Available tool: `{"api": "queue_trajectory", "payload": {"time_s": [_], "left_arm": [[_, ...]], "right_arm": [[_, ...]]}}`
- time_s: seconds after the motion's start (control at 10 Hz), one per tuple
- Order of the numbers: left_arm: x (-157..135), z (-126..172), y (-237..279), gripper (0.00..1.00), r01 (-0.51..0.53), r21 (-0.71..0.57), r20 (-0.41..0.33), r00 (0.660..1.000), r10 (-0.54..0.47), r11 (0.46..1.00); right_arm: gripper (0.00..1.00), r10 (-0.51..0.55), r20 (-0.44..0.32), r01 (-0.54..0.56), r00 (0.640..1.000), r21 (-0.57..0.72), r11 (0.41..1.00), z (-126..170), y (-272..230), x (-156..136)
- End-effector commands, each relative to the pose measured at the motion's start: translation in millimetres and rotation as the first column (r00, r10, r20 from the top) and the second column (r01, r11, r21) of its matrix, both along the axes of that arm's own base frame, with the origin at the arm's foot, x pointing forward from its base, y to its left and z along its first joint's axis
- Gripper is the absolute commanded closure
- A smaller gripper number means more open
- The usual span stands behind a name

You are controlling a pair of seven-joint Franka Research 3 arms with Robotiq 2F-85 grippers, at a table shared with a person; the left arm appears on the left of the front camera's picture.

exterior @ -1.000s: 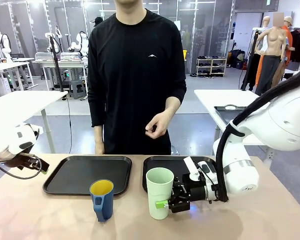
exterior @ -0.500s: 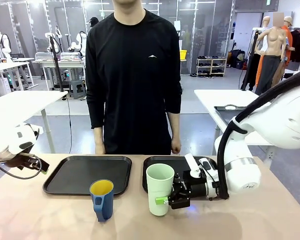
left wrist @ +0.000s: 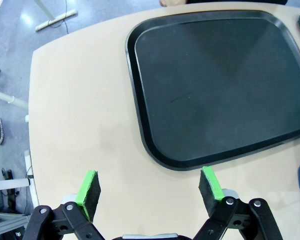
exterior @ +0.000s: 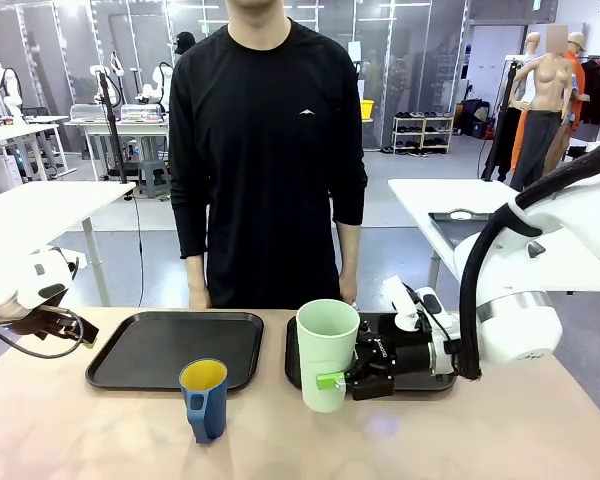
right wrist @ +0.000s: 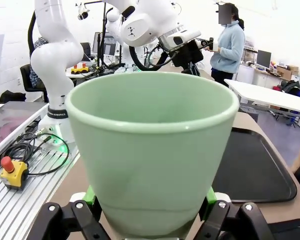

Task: Sort and store the cups by type.
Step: Pick up the Reusable plastic cup.

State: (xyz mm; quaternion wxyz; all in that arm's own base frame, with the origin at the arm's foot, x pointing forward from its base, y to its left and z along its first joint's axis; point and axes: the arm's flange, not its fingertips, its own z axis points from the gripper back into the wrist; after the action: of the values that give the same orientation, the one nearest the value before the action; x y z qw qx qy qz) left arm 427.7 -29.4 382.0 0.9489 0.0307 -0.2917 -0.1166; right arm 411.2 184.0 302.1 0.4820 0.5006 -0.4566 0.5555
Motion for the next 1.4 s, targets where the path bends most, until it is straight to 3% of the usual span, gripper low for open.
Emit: {"api": "queue_trajectory", "payload": {"time_s": [0.0, 1.3], "left_arm": [[0.1, 0.2, 0.7, 0.0, -0.001, -0.001, 0.001, 1.0, 0.001, 1.0], [0.1, 0.2, 0.7, 0.0, -0.001, -0.001, 0.001, 1.0, 0.001, 1.0]], "right_arm": [[0.76, -0.006, -0.029, 0.005, 1.0, -0.022, 1.0, -2.1, 4.2, -1.3], [0.76, 0.001, -0.004, -0.001, 1.0, -0.005, 1.0, -1.1, 0.8, -1.5]]}}
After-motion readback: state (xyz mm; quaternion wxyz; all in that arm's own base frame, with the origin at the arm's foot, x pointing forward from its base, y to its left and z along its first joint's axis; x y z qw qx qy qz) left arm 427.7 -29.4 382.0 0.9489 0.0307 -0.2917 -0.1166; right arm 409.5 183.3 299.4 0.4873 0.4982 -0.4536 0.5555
